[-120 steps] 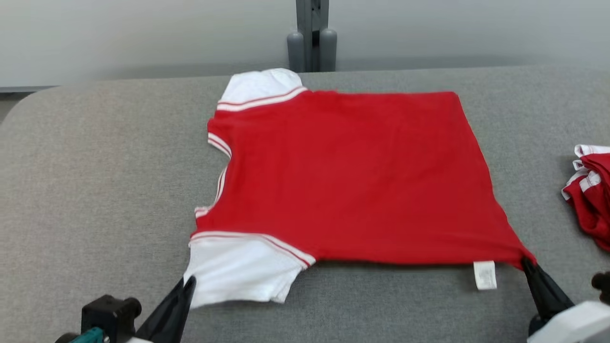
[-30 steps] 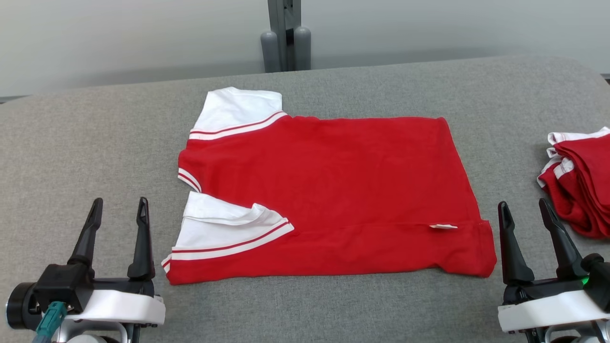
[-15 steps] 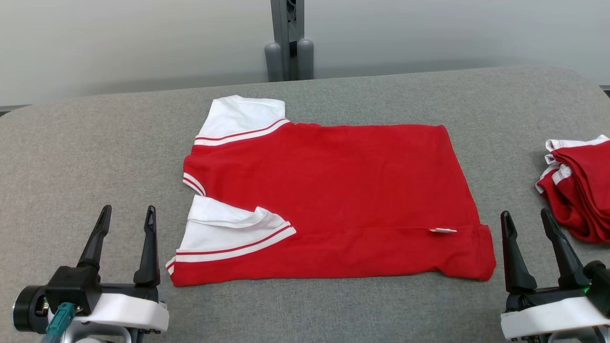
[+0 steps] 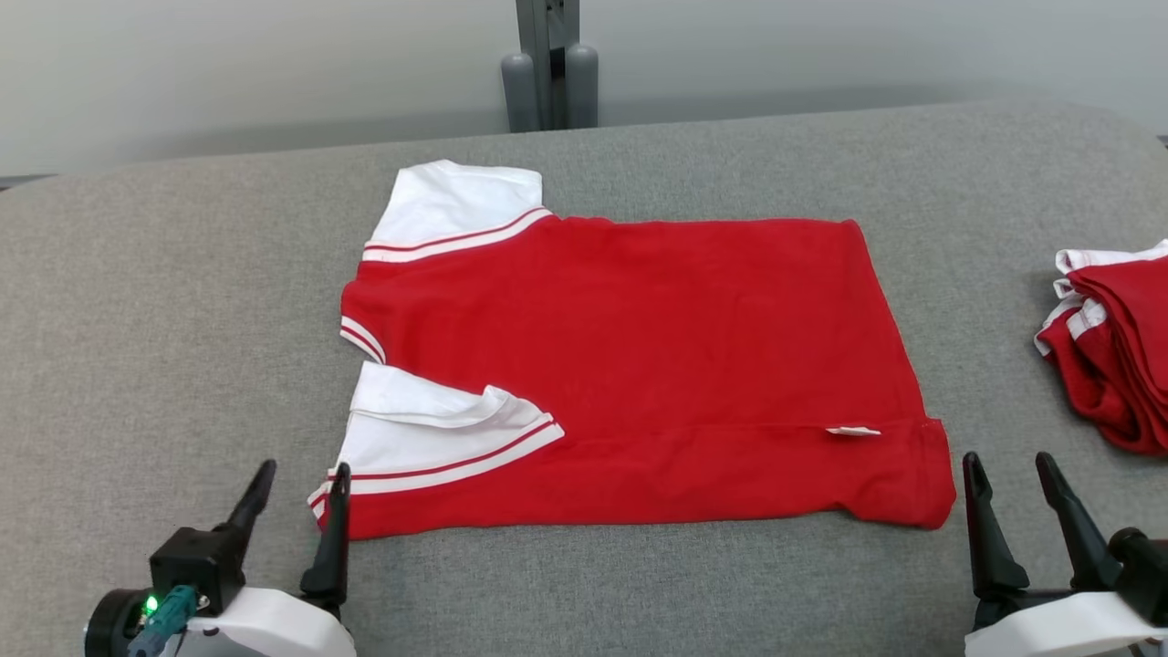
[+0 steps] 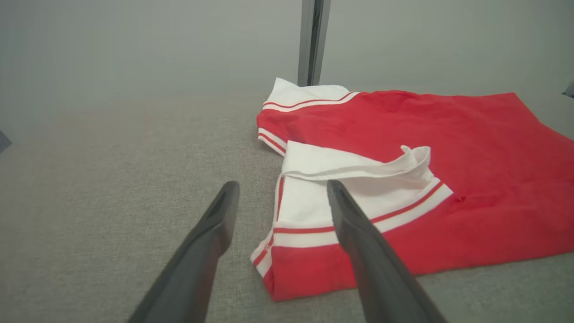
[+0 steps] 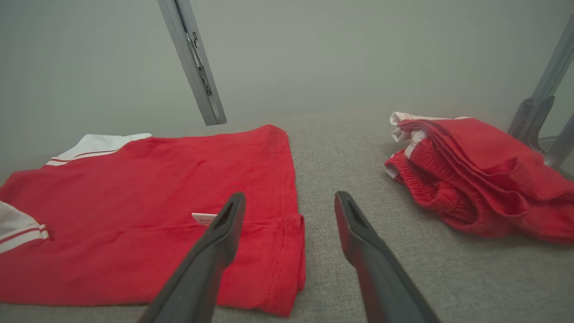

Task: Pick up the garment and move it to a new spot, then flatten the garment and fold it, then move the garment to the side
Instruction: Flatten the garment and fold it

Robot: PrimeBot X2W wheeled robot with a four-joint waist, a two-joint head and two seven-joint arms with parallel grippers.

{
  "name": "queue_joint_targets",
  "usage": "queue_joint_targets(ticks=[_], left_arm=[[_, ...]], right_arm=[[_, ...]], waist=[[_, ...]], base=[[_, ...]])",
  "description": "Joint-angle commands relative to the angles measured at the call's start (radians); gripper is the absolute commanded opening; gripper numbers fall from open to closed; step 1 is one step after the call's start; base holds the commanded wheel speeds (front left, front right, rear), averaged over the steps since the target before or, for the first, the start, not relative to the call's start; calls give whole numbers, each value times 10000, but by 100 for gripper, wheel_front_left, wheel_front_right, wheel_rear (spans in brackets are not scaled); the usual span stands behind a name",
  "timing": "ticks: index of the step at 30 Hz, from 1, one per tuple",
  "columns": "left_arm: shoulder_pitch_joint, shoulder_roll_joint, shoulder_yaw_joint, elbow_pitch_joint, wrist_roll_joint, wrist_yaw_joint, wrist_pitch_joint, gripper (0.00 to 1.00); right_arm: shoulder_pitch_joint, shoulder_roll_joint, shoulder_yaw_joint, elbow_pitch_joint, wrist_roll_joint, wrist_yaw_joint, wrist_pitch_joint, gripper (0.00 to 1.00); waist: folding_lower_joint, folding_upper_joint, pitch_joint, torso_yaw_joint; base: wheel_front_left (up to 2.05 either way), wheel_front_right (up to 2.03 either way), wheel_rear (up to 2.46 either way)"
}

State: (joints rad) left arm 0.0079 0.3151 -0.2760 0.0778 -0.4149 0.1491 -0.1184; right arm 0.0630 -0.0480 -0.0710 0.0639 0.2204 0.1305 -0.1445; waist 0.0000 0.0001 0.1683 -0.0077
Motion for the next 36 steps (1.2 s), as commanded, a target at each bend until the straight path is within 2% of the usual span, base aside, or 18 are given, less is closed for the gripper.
queue_joint_targets(ticks=[1, 7, 12, 16, 17, 18, 19, 20, 21, 28, 36], left_arm=[[-38, 15, -50, 205, -89, -116, 94, 100], [-419, -91, -151, 1193, -490, -536, 259, 100], [-692, -144, -125, 1712, -757, -723, 466, 100], [-839, -172, -225, 2169, -1015, -927, 948, 98], [-880, -185, -272, 2270, -1116, -988, 1092, 73], [-897, -197, -312, 2359, -1161, -1054, 1237, 48], [-920, -203, -316, 2406, -1198, -1084, 1289, 20], [-928, -201, -361, 2469, -1270, -1127, 1449, 0], [-932, -216, -351, 2506, -1344, -1169, 1501, 0], [-741, 116, -121, 1742, -1560, -1091, 1630, 0], [412, 649, 12, -331, -1739, -676, 2400, 0]], right_arm=[[-68, -49, -19, 263, 90, 5, -73, 100], [-595, -50, 216, 1323, 265, 3, -227, 100], [-1003, -53, 441, 1934, 297, 5, -267, 100], [-1245, -53, 679, 2465, 430, 5, -170, 100], [-1311, -55, 711, 2619, 481, 3, -94, 100], [-1351, -55, 773, 2744, 504, 3, -10, 85], [-1397, -55, 824, 2826, 550, 3, -46, 40], [-1426, -52, 859, 2898, 591, 5, -75, 15], [-1444, -46, 898, 2974, 649, 3, -41, 0], [-1275, -65, 770, 2483, 996, 2, 35, 0], [22, -109, 199, 839, 1241, 0, 1163, 0]], waist=[[0, -1, 220, -31], [0, -1, 784, -92], [0, -1, 1094, -114], [0, -1, 1299, -104], [0, -1, 1345, -103], [0, -1, 1366, -104], [0, -1, 1379, -107], [0, -1, 1392, -110], [0, -1, 1396, -114], [0, -1, 1158, -57], [0, -1, 877, 98]], base=[[0, 0, 0], [0, 0, 0], [0, 0, 0], [0, 0, 0], [0, 0, 0], [0, 0, 0], [0, 0, 0], [0, 0, 0], [0, 0, 0], [0, 0, 0], [0, 0, 0]])
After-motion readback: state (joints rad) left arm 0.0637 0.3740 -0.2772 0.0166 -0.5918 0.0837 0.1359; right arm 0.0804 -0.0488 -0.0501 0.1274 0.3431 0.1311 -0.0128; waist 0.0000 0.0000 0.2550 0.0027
